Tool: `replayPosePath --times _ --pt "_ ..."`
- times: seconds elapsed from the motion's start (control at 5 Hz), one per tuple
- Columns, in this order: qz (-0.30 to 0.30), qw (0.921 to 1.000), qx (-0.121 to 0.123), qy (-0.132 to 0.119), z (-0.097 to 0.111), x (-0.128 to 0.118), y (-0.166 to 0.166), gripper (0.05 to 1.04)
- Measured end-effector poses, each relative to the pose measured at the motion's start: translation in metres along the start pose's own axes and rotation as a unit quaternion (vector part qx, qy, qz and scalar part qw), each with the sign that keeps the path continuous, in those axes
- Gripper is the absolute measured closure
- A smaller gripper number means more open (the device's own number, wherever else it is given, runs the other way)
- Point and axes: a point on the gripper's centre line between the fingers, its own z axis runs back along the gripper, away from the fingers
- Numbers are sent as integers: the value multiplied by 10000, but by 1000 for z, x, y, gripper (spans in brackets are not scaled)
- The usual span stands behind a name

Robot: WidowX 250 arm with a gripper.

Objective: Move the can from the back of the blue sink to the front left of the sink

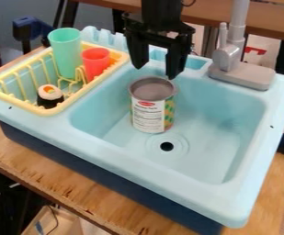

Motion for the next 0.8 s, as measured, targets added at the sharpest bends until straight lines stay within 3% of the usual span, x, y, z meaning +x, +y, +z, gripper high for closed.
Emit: replayPosePath --times 0.8 --pt "141 9984 -15 -548 -17 27 9 83"
